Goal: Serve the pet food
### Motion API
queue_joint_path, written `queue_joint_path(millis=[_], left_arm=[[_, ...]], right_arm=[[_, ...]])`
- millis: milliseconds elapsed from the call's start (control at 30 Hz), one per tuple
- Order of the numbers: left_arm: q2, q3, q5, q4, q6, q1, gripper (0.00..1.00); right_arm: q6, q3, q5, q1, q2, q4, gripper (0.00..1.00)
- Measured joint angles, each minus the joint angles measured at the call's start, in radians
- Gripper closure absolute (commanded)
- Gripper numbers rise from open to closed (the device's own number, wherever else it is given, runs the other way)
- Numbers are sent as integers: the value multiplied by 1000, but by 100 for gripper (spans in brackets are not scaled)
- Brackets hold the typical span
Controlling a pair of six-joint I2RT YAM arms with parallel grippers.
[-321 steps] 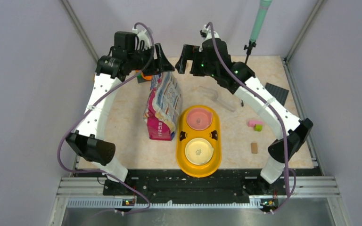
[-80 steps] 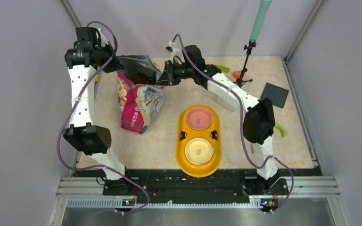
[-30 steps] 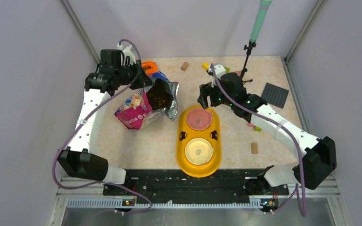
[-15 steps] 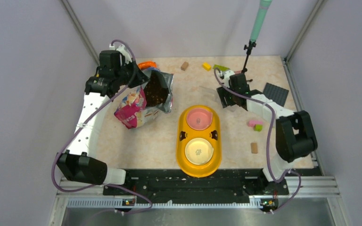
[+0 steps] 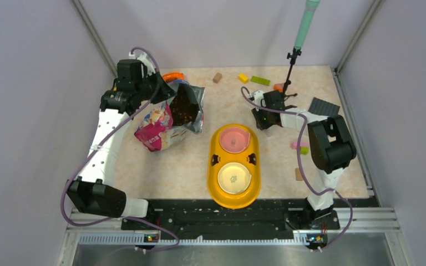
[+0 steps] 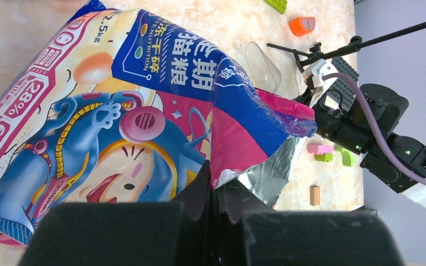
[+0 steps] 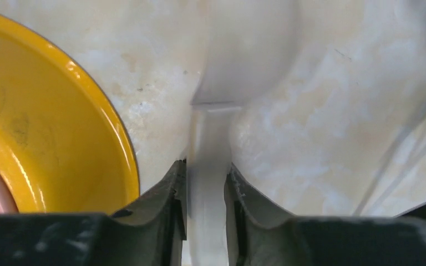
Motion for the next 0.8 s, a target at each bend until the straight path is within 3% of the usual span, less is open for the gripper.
queue_joint_path(millis=[100,200,333,533,800], left_arm=[[0,0,0,0,0,0,100],[1,0,1,0,1,0,100],[7,0,6,3,1,0,100],[18,0,17,6,1,0,100],[18,0,20,7,0,0,100]], right_arm=[[-1,5,-25,-4,0,-8,96],[4,16,-71,-16,0,-38,99],[39,94,-192,-47,3,-142,100],[97,287,-491,-159,88,-271,100],[126,222,-607,-211,107,-357,100]])
